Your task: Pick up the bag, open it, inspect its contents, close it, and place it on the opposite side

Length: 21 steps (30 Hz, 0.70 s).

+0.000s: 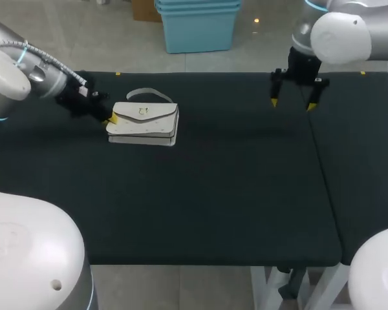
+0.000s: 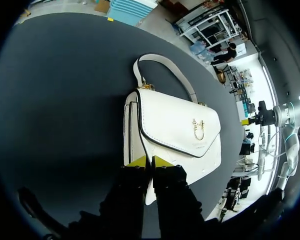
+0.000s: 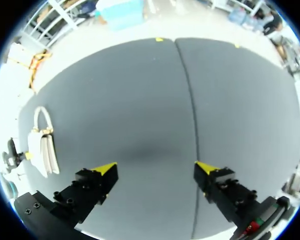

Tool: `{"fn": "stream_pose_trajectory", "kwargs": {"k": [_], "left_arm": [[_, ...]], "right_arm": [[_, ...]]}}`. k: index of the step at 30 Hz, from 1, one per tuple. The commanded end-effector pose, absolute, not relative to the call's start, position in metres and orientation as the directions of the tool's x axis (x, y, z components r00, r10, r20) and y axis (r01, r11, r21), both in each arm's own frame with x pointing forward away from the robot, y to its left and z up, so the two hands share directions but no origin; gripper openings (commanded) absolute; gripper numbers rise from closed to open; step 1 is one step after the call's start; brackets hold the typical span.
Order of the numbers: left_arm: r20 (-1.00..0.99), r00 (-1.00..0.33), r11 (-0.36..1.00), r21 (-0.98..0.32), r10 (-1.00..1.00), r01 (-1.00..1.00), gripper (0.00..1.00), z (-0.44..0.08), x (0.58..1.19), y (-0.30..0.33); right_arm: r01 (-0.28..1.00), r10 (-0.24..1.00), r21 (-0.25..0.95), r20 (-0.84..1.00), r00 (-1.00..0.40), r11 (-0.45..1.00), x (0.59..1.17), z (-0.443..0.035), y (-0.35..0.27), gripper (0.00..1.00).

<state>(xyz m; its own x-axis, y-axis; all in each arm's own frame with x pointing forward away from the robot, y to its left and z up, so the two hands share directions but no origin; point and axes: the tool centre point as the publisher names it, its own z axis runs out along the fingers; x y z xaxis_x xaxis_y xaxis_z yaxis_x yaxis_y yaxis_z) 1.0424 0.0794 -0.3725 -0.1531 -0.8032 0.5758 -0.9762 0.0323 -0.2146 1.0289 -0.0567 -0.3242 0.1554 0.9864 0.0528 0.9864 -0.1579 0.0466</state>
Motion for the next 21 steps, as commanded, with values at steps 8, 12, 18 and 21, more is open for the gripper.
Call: {"fn": "stream_pose_trajectory", "kwargs": {"k": [8,12,18,21], "left_arm": [[0.510,-0.152,0.060,-0.192,-0.846,-0.980,0.00,-0.368,1.085,0.144],[0.477,-0.152,0.068,-0.189,-0.866,-0.980,0.00,-0.370,1.100,0.165],[0.437,-0.140,0.059,-0.192,-0.888,-0.980,0.00,-0.369,1.121,0.194],[0.429,-0.133,0.052,-0.195,-0.893,-0.979,0.00,-0.369,1.132,0.209]], "right_arm": [[0.973,0.975,0.058,0.024,0.222,-0.223,1.050,-0.300,-0.104,1.00],[0.965,0.967,0.057,0.026,0.254,-0.255,1.053,-0.298,-0.120,1.00],[0.959,0.962,0.073,0.003,0.273,-0.272,1.055,-0.293,-0.135,1.00],[0.959,0.962,0.079,-0.002,0.274,-0.273,1.056,-0.291,-0.141,1.00]]}}
